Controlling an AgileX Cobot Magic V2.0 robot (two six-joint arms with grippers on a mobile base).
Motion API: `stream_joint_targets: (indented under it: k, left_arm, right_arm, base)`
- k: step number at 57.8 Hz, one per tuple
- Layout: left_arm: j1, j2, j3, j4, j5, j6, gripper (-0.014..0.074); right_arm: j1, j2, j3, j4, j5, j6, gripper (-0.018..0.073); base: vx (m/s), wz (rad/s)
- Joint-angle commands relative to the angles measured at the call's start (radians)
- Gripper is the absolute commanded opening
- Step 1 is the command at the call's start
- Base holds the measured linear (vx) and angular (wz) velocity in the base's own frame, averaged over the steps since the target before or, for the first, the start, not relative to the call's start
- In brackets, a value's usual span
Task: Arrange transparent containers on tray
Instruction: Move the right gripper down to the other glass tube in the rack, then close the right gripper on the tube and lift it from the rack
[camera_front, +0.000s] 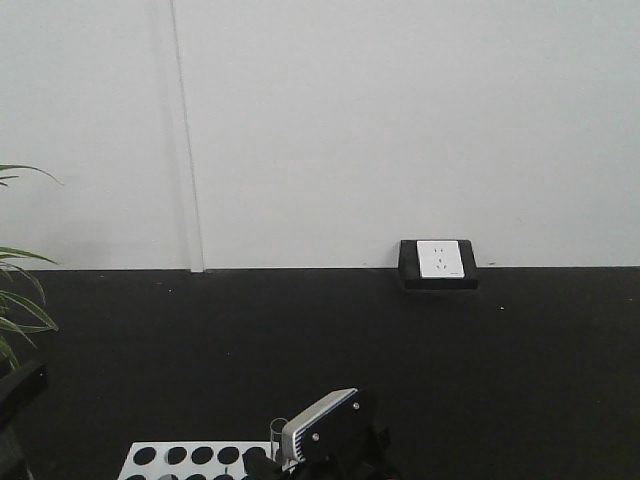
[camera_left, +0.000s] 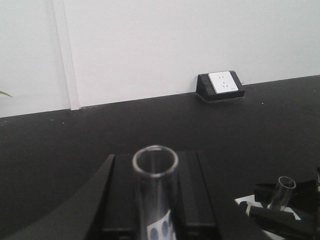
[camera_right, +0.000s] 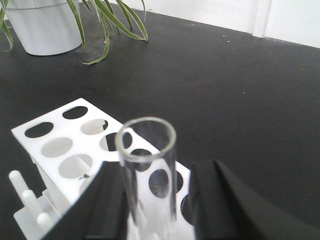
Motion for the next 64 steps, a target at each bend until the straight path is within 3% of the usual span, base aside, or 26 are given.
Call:
stream_joint_targets:
  k: [1,10,20,43,64]
  left_arm:
    - [-0.006,-0.012,-0.030,-0.003,-0.098,-0.001,0.0066]
    - [-0.006,-0.012,-0.030,-0.003,-0.098,-0.001,0.0066]
    - [-0.006,-0.012,-0.030,-0.003,-0.098,-0.001,0.0066]
    - [-0.006,-0.012,-0.030,-0.003,-0.099,-0.001,0.0066]
    - [-0.006,-0.012,-0.030,-0.003,-0.108,-0.001,0.0066]
  right_arm:
    - [-0.001,-0.044,-0.028,-0.006,-0.092,-0.006,0.0218]
    - [-0.001,-0.044,-0.028,-0.006,-0.095,-0.007,0.0118]
    - [-0.001,-0.095,-0.028,-0.004,-0.058,-0.007,0.0089]
    - [-0.002,-0.359,-0.035,0.069,0.222,-0.083,0.0090]
    - [-0.004,-0.492,-0.260,0.116,0.535,-0.164,0.0090]
  base:
    - [0.00,0.00]
    - [0.00,0.00]
    - [0.00,0.00]
    - [0.00,0.00]
    - [0.00,0.00]
